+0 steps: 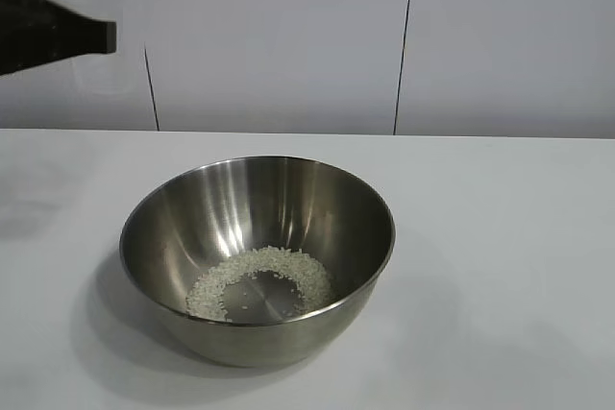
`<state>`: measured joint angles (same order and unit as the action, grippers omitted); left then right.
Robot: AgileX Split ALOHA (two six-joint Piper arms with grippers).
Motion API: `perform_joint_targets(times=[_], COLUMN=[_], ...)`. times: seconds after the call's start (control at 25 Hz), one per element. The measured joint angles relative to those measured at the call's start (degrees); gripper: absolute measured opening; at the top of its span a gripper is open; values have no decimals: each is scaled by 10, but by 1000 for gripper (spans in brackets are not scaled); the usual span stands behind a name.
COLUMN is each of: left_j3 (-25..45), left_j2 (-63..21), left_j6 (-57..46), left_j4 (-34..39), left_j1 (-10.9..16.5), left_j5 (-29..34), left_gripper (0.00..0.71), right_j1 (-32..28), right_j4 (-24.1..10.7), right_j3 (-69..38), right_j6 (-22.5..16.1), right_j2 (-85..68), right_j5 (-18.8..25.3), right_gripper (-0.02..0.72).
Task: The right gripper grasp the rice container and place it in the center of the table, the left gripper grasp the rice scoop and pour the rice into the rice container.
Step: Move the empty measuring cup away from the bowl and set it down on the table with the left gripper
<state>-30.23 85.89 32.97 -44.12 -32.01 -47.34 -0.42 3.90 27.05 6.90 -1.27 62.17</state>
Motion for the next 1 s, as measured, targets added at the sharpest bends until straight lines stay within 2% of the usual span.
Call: perform_joint_targets(times=[0.2, 0.32, 0.44, 0.52, 0.64, 0.84, 1.0], left_j3=[78, 111, 143, 158, 168, 163, 144], left_j2=[0, 0, 8, 32, 92, 193, 237], left_j6=[-200, -282, -324, -339, -341, -334, -309], left_j4=[215, 304, 357, 381, 394, 397, 397], left_j1=[106, 165, 210, 221, 224, 224, 224], left_j5=[-19, -45, -84, -125, -170, -174, -175], left_gripper=[9, 9, 9, 9, 9, 9, 9], right_j1=[0, 0, 0, 0, 0, 0, 0], right_j4=[0, 0, 0, 0, 0, 0, 0], right_j3=[0, 0, 0, 0, 0, 0, 0], right_j6=[0, 0, 0, 0, 0, 0, 0], right_j2=[0, 0, 0, 0, 0, 0, 0], right_j5=[0, 0, 0, 0, 0, 0, 0], right_gripper=[545, 545, 545, 545, 545, 545, 545])
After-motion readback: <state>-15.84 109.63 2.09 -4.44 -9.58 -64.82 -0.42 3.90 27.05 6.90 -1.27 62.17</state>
